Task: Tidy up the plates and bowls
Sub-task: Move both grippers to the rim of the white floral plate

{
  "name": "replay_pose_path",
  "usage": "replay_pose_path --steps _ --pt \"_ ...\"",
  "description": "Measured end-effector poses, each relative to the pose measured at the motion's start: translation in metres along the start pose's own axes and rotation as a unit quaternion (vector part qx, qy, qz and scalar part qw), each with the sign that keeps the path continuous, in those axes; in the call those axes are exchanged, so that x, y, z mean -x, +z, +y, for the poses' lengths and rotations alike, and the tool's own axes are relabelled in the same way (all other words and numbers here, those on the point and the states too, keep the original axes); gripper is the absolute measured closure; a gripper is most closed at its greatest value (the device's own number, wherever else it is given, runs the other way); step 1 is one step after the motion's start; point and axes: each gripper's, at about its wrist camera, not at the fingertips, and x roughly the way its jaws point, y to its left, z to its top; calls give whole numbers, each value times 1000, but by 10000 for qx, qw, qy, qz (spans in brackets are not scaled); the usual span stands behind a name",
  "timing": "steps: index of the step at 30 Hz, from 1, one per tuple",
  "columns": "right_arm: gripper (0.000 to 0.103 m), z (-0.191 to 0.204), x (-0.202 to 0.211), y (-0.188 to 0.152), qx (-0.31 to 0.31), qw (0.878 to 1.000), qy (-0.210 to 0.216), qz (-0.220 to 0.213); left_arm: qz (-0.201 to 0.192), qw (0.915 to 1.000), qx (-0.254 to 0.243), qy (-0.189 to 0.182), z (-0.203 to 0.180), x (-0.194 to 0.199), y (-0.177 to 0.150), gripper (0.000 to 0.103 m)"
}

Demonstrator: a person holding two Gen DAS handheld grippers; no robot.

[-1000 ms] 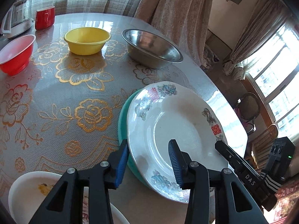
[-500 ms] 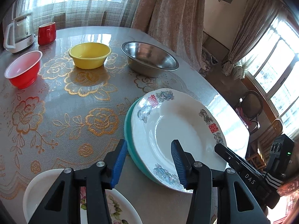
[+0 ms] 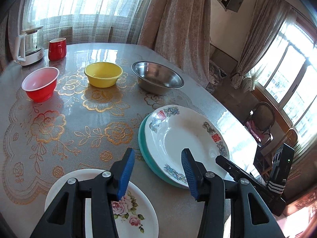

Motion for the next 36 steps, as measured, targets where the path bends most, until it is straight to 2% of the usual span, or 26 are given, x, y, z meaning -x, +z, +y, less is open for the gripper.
replay_pose_path --steps 9,13,22,30,36 --pt "65 5 10 -8 -99 9999 33 -38 -175 9996 -83 223 13 21 -10 47" --pt "65 9 15 -13 2 10000 55 -17 -146 9997 173 0 23 31 -14 44" --pt "65 30 32 -28 294 9993 218 -17 -265 9990 269 232 39 44 -23 42" --pt "65 66 41 -42 688 9959 572 116 -277 9965 571 552 75 54 -33 41" --pt "63 88 33 -59 722 9927 907 318 -333 9937 744 766 97 63 -47 39"
